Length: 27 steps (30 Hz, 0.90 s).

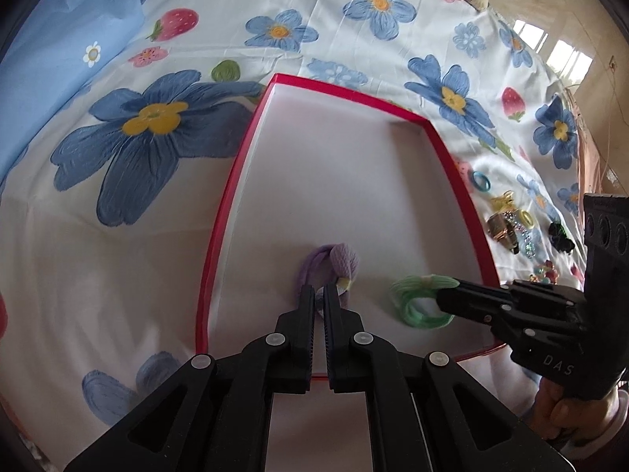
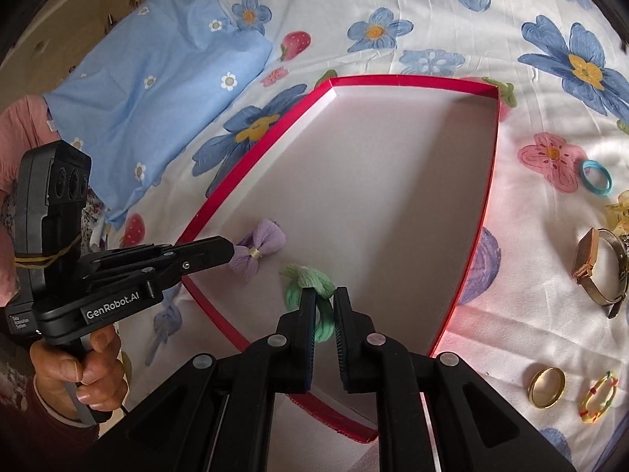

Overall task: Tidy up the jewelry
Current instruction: 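Lower the bow clip into the box with the left tool while the right tool drops the green ties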

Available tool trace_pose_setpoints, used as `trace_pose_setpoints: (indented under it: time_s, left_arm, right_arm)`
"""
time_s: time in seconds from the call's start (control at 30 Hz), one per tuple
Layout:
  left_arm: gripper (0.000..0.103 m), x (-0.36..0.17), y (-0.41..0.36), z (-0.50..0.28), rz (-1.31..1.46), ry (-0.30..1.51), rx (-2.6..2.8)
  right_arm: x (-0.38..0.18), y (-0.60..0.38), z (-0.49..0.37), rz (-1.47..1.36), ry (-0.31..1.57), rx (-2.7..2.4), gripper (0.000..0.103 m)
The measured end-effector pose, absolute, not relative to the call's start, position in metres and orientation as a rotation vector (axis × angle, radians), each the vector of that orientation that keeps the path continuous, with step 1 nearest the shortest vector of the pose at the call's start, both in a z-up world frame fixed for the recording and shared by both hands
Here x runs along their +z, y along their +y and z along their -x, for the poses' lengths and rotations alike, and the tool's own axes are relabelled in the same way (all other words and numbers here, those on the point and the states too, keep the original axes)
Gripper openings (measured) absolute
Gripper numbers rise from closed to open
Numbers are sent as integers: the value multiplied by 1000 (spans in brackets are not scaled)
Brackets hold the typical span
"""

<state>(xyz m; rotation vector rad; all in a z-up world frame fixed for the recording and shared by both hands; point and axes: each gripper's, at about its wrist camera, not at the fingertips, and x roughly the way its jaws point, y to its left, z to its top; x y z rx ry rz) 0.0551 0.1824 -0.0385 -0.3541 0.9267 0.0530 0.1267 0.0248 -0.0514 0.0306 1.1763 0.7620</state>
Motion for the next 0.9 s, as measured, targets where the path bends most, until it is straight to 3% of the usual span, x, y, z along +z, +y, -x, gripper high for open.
trace_pose_setpoints:
  time_s: [0.17, 0.23, 0.43, 0.9]
  left_arm:
    - [9, -41, 182, -53, 349, 931, 66]
    - [19, -41, 181, -51, 345, 929, 72]
    - [26, -31, 177, -41, 321, 901, 94]
    - [45, -5, 153, -26, 294, 862, 70]
  right_arm:
    - [-54, 23, -127, -31, 1184, 756, 12]
    - [-53, 23, -127, -32, 1184, 755, 13]
    - [-49, 22, -128, -50, 1176, 756, 31]
    - [-13, -23, -119, -123, 1095, 697, 39]
